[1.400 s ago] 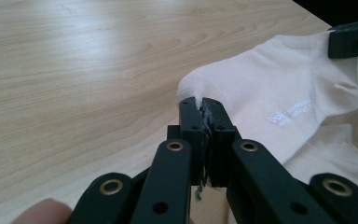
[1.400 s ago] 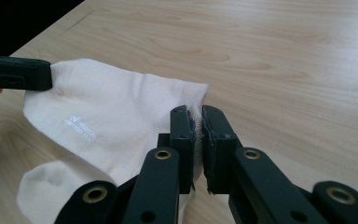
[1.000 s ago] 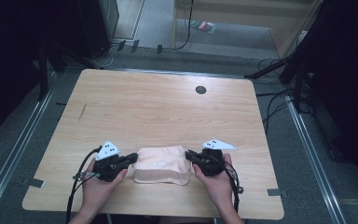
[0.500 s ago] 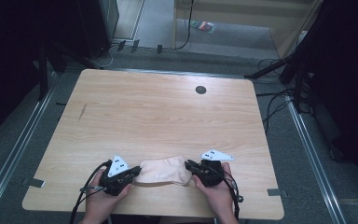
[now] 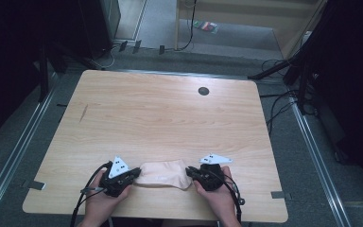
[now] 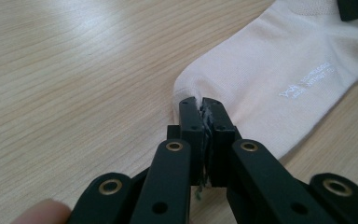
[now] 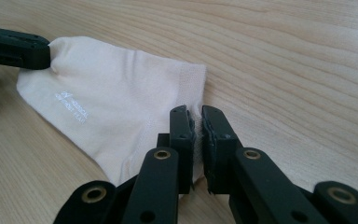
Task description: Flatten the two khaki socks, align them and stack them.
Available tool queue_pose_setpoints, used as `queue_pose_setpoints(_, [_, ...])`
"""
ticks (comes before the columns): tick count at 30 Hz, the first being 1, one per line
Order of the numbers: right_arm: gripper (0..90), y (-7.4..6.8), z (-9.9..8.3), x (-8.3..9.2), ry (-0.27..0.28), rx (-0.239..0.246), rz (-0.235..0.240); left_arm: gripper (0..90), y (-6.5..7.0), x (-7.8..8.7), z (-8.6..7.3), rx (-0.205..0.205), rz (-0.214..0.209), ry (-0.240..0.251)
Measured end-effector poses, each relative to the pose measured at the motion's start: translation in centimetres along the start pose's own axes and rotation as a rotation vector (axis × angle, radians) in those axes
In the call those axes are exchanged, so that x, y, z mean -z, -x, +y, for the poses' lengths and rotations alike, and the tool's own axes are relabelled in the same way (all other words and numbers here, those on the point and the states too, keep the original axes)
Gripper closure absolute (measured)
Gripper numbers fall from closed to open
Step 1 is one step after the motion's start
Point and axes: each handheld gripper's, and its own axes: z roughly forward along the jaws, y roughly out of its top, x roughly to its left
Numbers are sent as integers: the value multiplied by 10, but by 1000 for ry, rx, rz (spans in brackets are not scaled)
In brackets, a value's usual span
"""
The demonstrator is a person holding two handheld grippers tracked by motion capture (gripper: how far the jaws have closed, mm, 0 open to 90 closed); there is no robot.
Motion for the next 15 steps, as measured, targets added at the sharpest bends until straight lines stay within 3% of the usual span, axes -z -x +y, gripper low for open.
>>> queue_pose_setpoints(6, [830, 0, -1, -1, 0, -9, -5, 862, 1, 0, 0, -13, -3, -3])
queue_pose_setpoints(7, [754, -1, -1, -1, 9, -20, 7, 799, 0, 1, -1, -19, 2, 13])
queue_pose_setpoints(8, [754, -1, -1, -1, 9, -20, 7, 727, 0, 1, -1, -19, 2, 13])
queue_pose_setpoints(9, [688, -1, -1, -1, 15, -31, 17, 727, -1, 2, -1, -15, -4, 33])
queue_pose_setpoints(10, [610, -2, 0, 0, 36, -35, 12, 633, -4, 8, 1, 12, -28, 79])
queue_pose_setpoints(11, [601, -3, 0, 2, 55, -31, 3, 621, -4, 8, 1, 12, -28, 79])
queue_pose_setpoints(12, [600, -4, 1, 3, 75, -20, 1, 623, -8, 15, 2, 41, -44, 128])
queue_pose_setpoints(14, [601, -5, 1, 5, 92, -16, -2, 648, -9, 17, 3, 47, -47, 152])
queue_pose_setpoints(15, [649, -8, 2, 9, 125, -17, -14, 684, -9, 21, 4, 54, -60, 178])
